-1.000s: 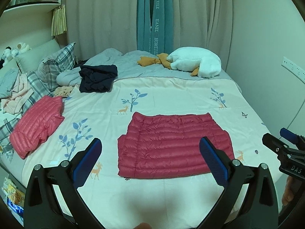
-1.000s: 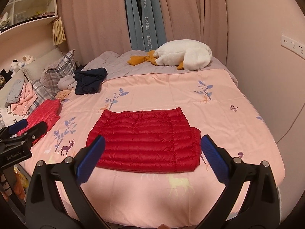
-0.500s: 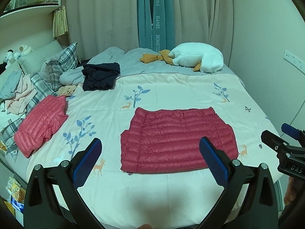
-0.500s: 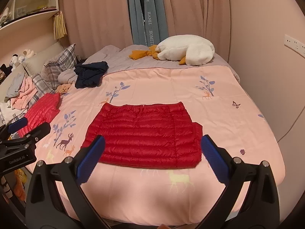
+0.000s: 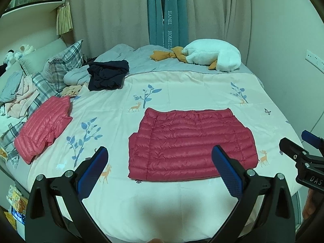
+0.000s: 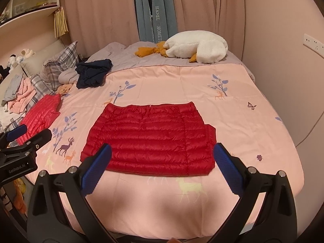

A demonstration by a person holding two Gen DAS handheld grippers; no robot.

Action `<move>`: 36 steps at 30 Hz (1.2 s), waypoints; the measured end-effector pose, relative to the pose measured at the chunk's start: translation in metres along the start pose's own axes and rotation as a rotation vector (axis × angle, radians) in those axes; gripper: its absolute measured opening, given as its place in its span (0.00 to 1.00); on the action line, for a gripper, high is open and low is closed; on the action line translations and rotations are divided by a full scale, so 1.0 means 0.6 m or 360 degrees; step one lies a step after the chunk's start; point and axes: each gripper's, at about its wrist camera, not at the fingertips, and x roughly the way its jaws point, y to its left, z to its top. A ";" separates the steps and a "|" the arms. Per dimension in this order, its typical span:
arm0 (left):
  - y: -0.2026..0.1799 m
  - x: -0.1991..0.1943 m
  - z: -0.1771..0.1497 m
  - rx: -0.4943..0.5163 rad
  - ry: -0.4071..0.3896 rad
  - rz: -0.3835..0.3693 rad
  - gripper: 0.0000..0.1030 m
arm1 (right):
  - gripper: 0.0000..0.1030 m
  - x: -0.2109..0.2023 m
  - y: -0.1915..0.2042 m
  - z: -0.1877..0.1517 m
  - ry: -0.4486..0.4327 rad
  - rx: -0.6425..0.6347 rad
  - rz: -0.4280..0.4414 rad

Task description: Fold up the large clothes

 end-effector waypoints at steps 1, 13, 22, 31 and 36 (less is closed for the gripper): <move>0.000 0.002 -0.001 0.0000 0.0006 0.0002 0.99 | 0.98 0.000 0.000 0.001 -0.0003 -0.0001 0.0000; -0.005 0.008 -0.003 0.0013 0.0025 0.0018 0.99 | 0.98 0.004 0.006 -0.001 -0.0003 -0.0008 0.0014; -0.006 0.008 -0.005 0.0012 0.0020 0.0034 0.99 | 0.98 0.005 0.011 0.000 0.0002 -0.0018 0.0023; -0.003 0.011 -0.007 0.0012 0.0032 0.0036 0.99 | 0.98 0.007 0.018 -0.002 0.0014 -0.0030 0.0037; -0.003 0.011 -0.006 0.0012 0.0029 0.0038 0.99 | 0.98 0.009 0.018 -0.001 0.0017 -0.0031 0.0039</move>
